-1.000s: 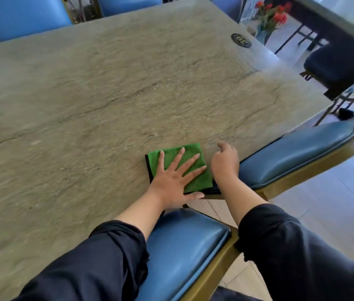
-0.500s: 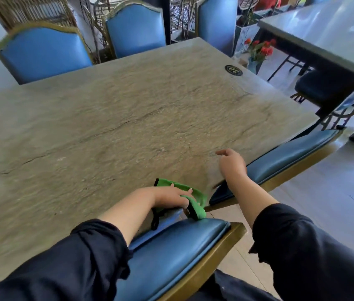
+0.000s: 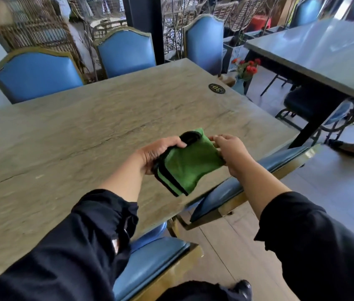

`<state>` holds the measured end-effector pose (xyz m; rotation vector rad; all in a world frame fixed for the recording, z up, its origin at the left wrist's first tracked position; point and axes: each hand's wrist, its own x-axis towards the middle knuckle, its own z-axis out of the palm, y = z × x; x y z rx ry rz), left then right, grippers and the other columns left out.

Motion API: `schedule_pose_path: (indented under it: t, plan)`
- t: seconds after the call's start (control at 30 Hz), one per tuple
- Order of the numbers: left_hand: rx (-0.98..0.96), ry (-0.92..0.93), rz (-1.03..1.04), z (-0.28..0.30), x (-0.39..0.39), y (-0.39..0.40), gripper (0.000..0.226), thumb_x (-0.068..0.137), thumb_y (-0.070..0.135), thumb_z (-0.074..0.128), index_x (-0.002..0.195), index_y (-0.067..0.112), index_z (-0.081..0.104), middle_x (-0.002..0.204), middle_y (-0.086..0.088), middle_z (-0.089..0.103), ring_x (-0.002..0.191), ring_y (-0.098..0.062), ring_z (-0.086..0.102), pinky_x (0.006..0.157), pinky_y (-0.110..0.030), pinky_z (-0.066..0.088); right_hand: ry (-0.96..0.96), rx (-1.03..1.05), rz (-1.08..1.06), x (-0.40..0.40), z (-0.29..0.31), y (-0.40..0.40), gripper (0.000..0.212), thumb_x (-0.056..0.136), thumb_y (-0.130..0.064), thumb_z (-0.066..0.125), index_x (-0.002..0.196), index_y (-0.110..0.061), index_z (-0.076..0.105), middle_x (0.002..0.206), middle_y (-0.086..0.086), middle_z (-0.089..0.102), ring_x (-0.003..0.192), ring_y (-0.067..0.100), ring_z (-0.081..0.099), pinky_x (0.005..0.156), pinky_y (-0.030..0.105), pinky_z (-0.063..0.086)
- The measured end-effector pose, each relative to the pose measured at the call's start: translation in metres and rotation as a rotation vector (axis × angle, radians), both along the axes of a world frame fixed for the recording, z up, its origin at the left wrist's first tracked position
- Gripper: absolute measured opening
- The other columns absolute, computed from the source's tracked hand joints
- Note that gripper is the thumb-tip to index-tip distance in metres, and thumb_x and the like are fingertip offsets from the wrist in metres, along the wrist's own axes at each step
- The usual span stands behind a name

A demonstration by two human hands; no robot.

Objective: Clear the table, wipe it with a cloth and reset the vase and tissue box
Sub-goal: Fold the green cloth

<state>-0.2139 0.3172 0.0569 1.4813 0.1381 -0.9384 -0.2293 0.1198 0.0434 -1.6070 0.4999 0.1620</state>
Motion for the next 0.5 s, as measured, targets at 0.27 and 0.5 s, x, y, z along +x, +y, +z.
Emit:
schedule_pose_path:
  t: [0.27, 0.5]
  plan:
    - [-0.329, -0.036, 0.353, -0.003, 0.029, -0.12, 0.032, 0.091, 0.029, 0.044, 0.091, 0.007, 0.066, 0.078, -0.011, 0.073, 0.07, -0.023, 0.07, 0.075, -0.033, 0.051, 0.117, 0.42, -0.055, 0.043, 0.013, -0.096, 0.043, 0.101, -0.046, 0.029, 0.115, -0.01, 0.049, 0.106, 0.013, 0.061, 0.092, 0.031, 0.063, 0.07, 0.044, 0.054]
    - [-0.483, 0.022, 0.55, -0.012, 0.065, -0.212, 0.043, 0.094, 0.03, 0.038, 0.081, 0.007, 0.072, 0.074, -0.011, 0.074, 0.065, -0.023, 0.071, 0.073, -0.034, 0.049, 0.182, 0.161, 0.129, 0.084, -0.001, -0.175, 0.016, 0.096, -0.026, 0.053, 0.095, -0.011, 0.057, 0.08, 0.005, 0.056, 0.067, 0.02, 0.055, 0.056, 0.03, 0.047]
